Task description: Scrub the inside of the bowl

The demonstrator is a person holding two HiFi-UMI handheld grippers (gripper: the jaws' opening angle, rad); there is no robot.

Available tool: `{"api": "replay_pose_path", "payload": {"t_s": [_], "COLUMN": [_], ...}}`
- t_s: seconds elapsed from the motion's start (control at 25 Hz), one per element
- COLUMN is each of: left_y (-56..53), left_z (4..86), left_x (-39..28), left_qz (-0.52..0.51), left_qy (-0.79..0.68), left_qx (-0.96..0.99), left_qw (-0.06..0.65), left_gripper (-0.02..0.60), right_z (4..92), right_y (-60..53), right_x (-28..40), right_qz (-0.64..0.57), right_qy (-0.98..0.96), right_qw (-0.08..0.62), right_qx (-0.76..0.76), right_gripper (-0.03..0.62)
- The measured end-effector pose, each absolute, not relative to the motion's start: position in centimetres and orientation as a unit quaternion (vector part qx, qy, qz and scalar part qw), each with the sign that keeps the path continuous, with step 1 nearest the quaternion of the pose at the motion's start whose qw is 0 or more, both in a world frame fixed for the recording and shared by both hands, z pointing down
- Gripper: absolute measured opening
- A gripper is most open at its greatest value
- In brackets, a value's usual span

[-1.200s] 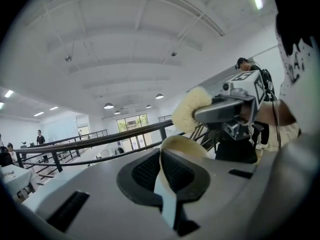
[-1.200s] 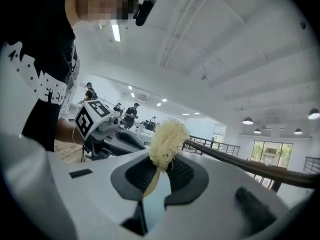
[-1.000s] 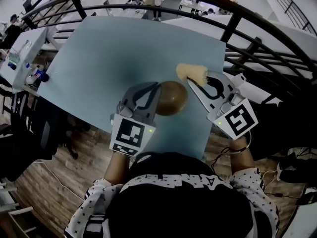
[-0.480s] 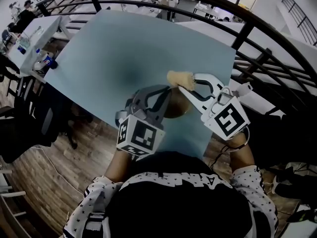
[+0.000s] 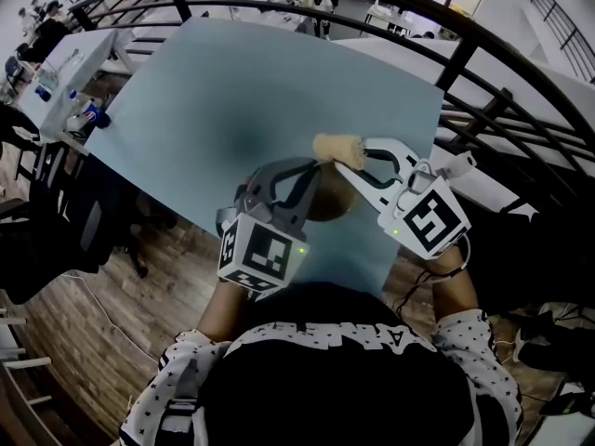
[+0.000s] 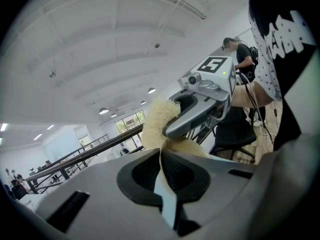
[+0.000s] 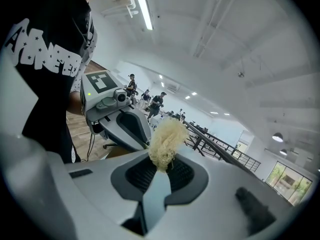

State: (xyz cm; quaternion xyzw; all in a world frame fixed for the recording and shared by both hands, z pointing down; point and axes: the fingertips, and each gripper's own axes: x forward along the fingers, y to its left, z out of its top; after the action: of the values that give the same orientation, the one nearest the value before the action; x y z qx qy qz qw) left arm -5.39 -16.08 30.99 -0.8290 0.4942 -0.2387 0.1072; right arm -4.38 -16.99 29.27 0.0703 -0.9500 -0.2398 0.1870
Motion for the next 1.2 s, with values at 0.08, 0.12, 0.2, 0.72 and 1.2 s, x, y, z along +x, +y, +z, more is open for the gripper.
{"api": "replay_pose_path", "payload": {"t_s": [0.08,0.12,0.2,0.72,1.2], "left_y": [-16.0,-15.9,-15.8,-15.9,-15.6], "left_z": [31.0,31.0,31.0,30.7,30.5], "left_x": [-5.4,-5.5,-5.7,-5.6,-6.6], "left_qz": [-0.233,-0.23,-0.227,-0.227,-0.223], "left_qy": [0.495,0.496,0.498,0.496,0.504], "left_qx": [-0.831,-0.832,-0.832,-0.832,-0.829], "left_qw": [0.102,0.099,0.097,0.097,0.1], "left_gripper": [0.023,0.023,0.023,0.023,0.023], "right_z": [29.3,29.3,29.3,29.0,29.6], "right_y": [-16.9,-16.9,-16.8,-16.9,-17.5], "right_x": [-4.4,-4.5,-4.6,-4.4,-3.5], "right_qz": [-0.237,-0.236,-0.231,-0.217,-0.203], "right_qy": [-0.951,-0.952,-0.954,-0.96,-0.962], "right_qw": [0.184,0.182,0.176,0.157,0.16], "right_qx": [0.071,0.071,0.071,0.075,0.084], "right_gripper": [0.06,0.06,0.06,0.06,0.06]}}
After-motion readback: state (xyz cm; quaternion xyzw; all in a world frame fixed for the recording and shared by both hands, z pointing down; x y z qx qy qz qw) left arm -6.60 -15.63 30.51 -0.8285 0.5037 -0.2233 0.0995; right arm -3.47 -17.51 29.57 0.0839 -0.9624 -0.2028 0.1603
